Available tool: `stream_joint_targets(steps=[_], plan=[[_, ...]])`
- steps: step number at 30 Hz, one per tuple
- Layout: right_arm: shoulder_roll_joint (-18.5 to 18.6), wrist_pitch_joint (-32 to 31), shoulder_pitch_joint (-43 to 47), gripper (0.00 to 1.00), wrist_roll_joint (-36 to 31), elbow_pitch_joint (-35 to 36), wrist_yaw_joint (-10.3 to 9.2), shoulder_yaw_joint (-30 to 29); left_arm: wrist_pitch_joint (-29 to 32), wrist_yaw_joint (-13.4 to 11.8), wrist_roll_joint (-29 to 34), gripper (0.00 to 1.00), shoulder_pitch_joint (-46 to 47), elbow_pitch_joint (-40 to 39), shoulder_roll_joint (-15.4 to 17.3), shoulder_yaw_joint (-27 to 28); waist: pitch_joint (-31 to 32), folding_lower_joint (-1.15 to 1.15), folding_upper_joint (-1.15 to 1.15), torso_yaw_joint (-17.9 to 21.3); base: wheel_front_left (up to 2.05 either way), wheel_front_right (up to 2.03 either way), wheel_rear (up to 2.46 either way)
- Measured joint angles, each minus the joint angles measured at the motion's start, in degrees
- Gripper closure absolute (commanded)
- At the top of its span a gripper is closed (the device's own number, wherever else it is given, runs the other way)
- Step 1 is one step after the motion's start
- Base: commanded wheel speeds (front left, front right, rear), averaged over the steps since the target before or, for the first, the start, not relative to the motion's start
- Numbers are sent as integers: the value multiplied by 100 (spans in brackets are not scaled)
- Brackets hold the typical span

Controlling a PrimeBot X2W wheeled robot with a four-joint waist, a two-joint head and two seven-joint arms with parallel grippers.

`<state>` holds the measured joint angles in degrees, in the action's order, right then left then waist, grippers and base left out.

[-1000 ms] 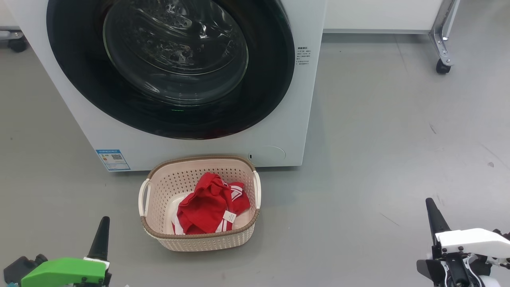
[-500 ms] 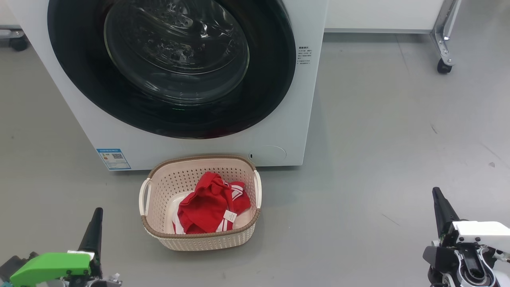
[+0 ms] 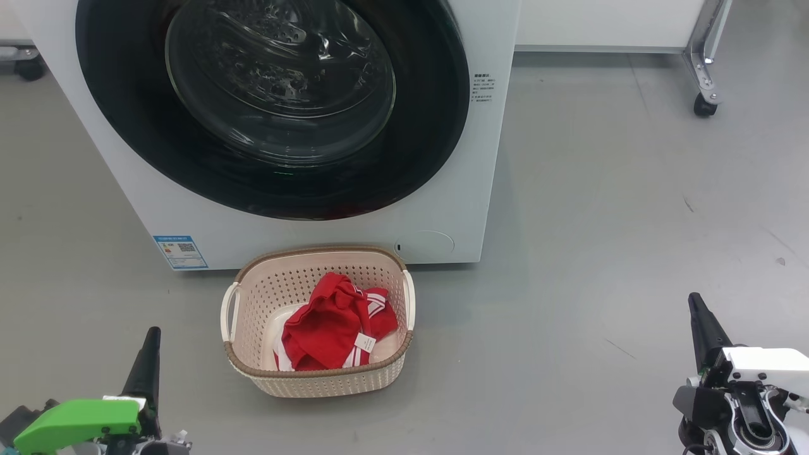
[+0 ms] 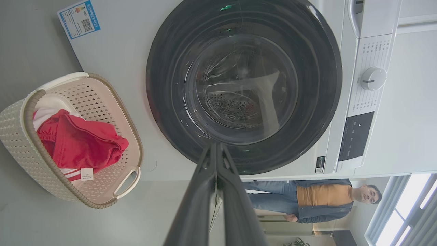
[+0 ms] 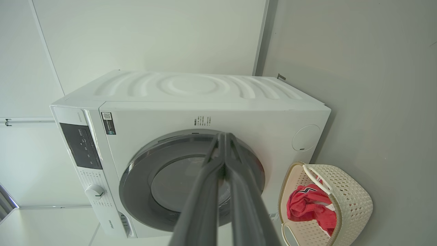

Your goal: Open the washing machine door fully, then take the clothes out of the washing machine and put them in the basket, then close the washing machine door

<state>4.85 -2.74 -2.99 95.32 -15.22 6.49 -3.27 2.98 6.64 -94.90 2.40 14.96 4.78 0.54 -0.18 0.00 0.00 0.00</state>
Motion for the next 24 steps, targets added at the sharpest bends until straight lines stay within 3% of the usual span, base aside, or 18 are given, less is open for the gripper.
stream_joint_targets(steps=[24], plan=[[0,-5,-7,100,-1,-36,10,-11,43,23,0,100,9,62,-11,13,2,0,0,0,0,0,0]])
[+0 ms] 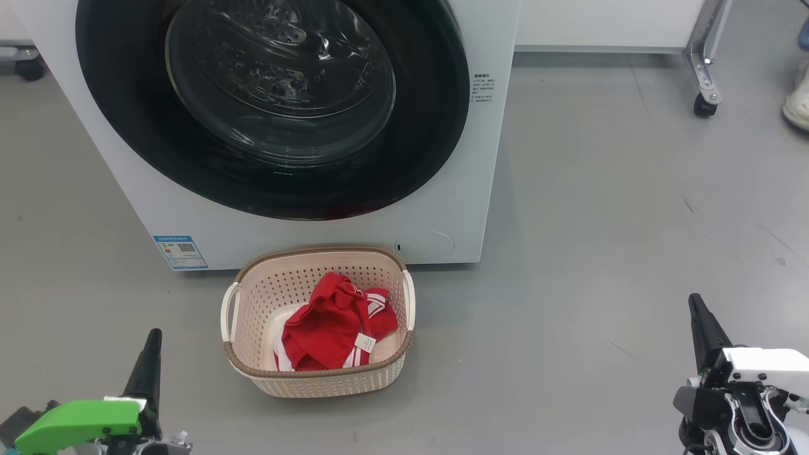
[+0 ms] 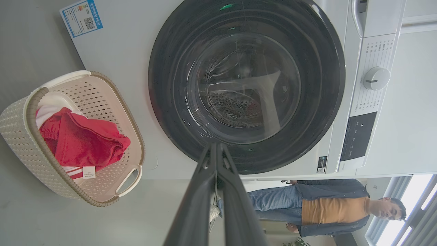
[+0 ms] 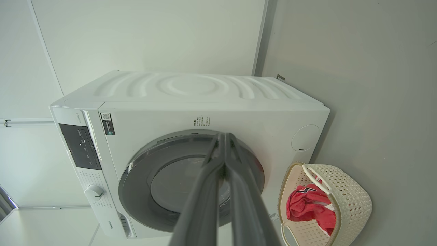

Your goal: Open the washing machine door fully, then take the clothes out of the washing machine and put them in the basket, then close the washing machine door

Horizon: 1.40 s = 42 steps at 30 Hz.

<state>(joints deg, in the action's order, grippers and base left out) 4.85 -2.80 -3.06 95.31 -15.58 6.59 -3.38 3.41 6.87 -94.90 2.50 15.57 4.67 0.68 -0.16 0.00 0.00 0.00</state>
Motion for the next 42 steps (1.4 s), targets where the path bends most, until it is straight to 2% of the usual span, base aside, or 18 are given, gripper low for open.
stream_joint_targets(steps=[42], plan=[[-3,-19,-4,100,0,-45,9,-23,5,1,1,100,24,35,-11,29,1,0,0,0,0,0,0]])
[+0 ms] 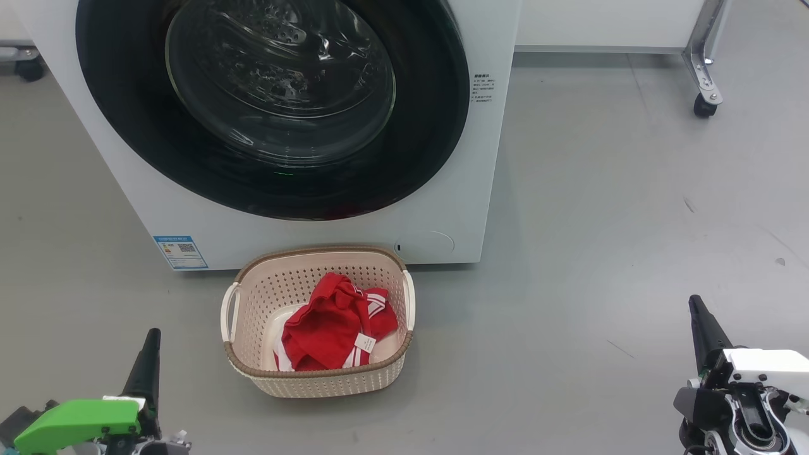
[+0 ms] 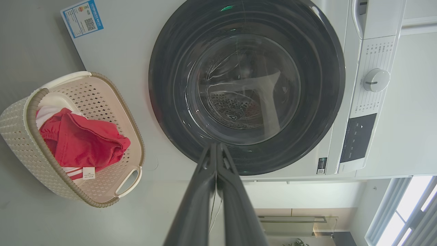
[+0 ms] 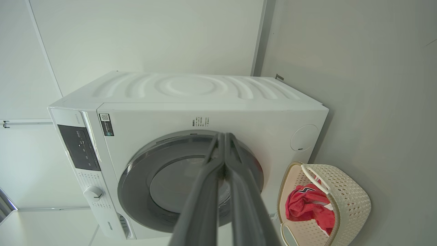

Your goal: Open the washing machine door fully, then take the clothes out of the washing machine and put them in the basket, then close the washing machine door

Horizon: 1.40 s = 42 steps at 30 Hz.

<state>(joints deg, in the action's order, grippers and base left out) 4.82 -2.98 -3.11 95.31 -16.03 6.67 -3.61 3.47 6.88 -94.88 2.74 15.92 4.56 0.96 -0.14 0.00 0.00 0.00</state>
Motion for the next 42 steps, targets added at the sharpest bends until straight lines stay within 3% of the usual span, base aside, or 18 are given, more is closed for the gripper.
stream_joint_targets(steps=[42], plan=[[-9,-1,-3,100,-4,-4,1,-20,2,1,0,100,36,8,-12,25,0,0,0,0,0,0,0]])
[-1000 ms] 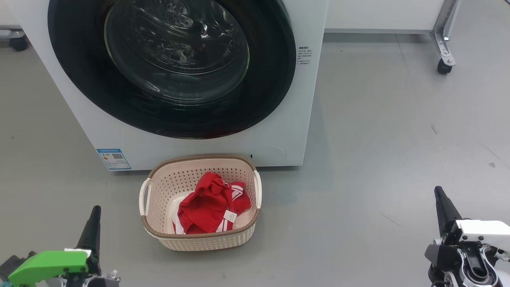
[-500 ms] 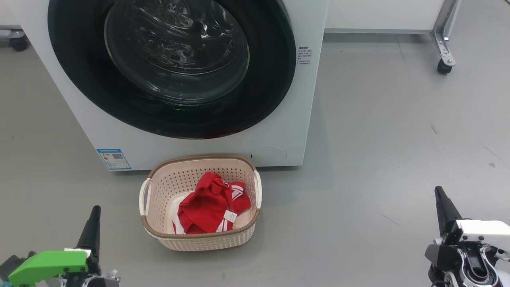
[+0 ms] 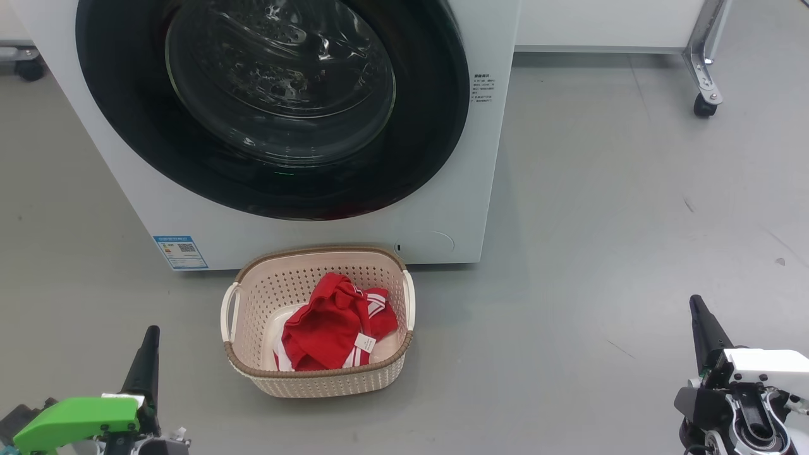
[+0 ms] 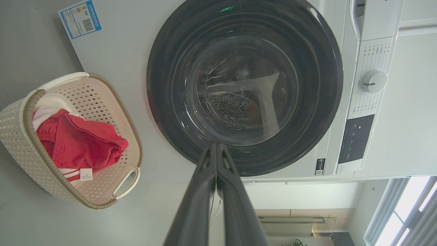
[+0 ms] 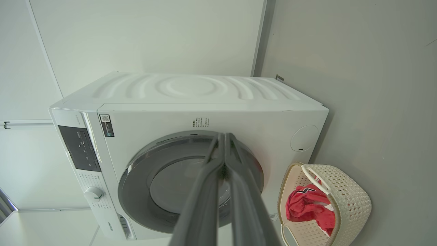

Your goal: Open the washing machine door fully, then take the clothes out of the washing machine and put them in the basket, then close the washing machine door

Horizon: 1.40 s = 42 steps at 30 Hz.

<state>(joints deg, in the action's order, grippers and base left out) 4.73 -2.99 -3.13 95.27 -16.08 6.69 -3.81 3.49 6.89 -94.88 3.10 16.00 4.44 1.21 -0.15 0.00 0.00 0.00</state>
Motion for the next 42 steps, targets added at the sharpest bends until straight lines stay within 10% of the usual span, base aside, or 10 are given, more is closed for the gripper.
stream_joint_targets(steps=[42], plan=[[-14,-32,-1,100,-2,7,0,-30,5,2,0,100,1,-11,-10,25,-2,0,0,0,0,0,0]])
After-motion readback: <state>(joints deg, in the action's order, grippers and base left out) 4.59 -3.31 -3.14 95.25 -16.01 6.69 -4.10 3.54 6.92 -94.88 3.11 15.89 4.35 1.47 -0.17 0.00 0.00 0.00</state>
